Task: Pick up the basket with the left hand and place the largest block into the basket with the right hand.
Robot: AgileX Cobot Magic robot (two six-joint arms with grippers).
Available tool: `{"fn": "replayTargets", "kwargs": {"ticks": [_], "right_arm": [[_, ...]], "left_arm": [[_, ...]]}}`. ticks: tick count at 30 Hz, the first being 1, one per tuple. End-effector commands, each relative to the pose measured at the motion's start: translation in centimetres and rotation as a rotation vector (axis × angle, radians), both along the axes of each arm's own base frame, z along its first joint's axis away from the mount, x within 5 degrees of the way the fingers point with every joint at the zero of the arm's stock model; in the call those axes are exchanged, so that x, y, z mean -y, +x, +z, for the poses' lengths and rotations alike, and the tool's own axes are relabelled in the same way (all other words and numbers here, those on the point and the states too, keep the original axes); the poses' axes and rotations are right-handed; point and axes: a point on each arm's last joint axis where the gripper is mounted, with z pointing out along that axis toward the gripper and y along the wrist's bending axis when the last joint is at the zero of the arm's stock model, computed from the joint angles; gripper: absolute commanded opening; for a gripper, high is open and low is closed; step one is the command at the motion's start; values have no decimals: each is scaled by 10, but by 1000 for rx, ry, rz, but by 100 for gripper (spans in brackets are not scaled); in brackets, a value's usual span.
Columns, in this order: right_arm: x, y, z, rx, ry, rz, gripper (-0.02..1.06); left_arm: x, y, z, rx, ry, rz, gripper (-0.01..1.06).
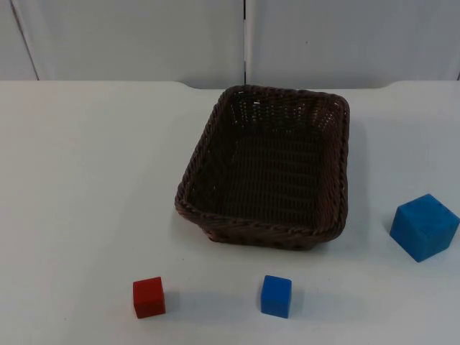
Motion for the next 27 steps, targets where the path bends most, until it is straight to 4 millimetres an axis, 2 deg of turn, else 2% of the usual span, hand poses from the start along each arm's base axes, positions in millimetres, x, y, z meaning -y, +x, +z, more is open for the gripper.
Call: {"fn": "replayTargets", "kwargs": {"ticks": [1,17,27], "right_arm": [[0,0,0,6,1,-6,105],[0,0,0,6,3,-5,105],[0,0,0,8,3,-5,105]], "left_arm": [[3,9,2,1,-16,-30,105],[9,57,-2,-64,-90,-76,105],[14,78,-6,-78,-137,-123,105]]}}
